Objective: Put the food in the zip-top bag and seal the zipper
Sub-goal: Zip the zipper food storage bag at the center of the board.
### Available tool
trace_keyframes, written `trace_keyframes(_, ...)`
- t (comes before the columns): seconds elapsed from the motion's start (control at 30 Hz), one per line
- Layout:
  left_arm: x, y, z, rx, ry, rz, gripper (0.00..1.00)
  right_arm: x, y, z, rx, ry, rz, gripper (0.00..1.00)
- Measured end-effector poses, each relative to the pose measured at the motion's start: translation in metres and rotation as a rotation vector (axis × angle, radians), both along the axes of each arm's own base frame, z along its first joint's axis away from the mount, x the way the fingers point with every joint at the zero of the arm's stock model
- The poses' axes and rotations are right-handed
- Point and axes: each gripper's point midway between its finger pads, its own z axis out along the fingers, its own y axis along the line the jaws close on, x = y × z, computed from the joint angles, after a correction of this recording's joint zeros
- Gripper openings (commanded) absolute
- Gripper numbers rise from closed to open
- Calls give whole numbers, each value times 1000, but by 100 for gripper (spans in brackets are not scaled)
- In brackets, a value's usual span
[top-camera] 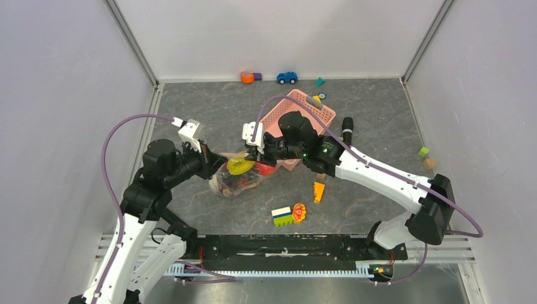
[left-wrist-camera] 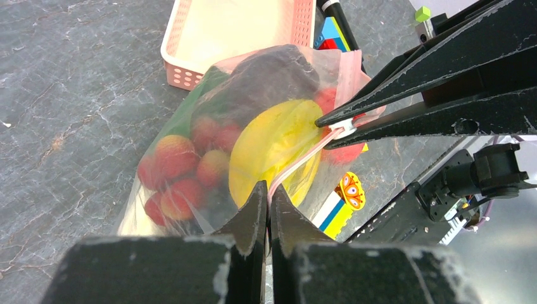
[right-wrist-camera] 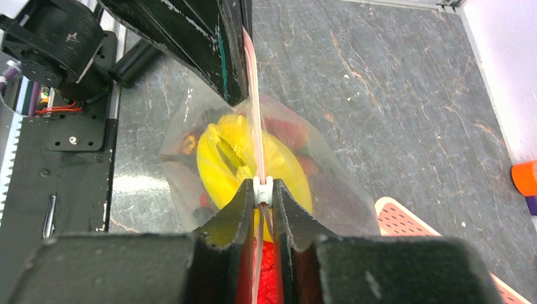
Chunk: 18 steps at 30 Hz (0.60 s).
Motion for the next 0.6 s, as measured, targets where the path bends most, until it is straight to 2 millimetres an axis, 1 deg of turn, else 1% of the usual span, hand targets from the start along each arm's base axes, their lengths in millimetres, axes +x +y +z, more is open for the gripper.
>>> trace_keyframes(0.2, 1, 2, 1, 0, -3, 18, 2, 3, -5, 0, -12, -10, -10, 6)
trace_keyframes(0.6, 4, 8, 1, 10, -16, 56, 2, 8, -15, 2, -19, -27, -36, 8)
